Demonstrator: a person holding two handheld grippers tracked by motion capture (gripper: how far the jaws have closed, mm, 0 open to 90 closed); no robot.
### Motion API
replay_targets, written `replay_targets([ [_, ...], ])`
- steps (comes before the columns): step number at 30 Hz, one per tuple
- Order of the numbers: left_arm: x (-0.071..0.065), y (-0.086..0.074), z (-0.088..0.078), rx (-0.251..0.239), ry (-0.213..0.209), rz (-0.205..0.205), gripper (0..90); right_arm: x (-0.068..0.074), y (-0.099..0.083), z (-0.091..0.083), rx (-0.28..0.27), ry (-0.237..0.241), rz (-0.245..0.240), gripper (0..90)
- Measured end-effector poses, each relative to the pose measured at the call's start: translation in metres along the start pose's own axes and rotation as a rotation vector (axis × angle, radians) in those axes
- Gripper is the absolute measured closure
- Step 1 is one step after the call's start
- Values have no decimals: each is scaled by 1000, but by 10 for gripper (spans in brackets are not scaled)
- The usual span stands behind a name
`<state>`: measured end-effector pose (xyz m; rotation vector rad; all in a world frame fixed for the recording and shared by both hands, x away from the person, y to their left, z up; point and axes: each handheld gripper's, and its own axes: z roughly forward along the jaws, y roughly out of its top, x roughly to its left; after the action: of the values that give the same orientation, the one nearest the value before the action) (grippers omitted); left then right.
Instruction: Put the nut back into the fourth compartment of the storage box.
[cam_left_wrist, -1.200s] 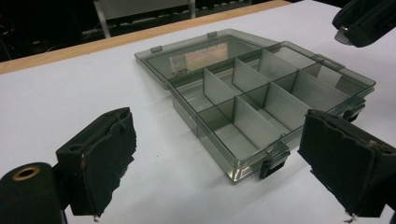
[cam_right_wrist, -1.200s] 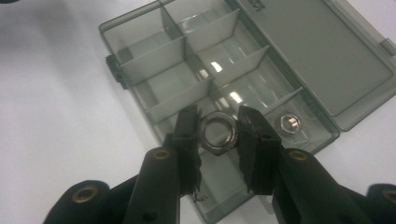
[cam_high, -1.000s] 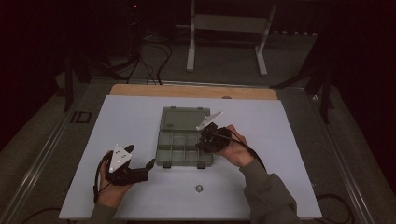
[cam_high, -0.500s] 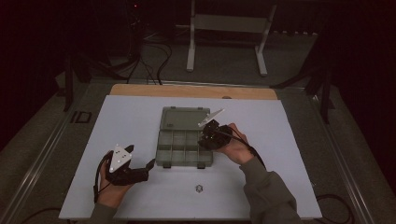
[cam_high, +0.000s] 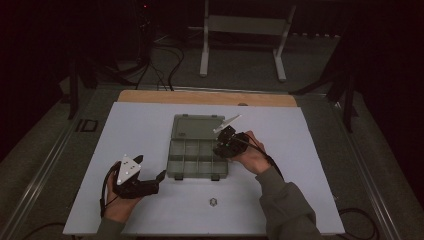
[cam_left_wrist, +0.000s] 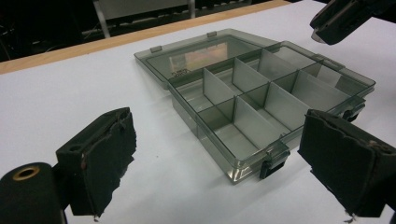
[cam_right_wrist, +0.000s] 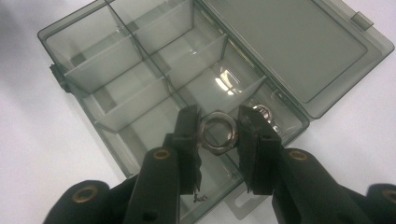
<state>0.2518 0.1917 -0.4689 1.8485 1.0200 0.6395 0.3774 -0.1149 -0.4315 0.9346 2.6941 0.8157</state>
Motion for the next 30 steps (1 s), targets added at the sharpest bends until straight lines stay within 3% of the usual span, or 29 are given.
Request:
replay_targets([
  [30,0,0,0,0,0,1,105,-16,-1,16,56,-29,47,701],
])
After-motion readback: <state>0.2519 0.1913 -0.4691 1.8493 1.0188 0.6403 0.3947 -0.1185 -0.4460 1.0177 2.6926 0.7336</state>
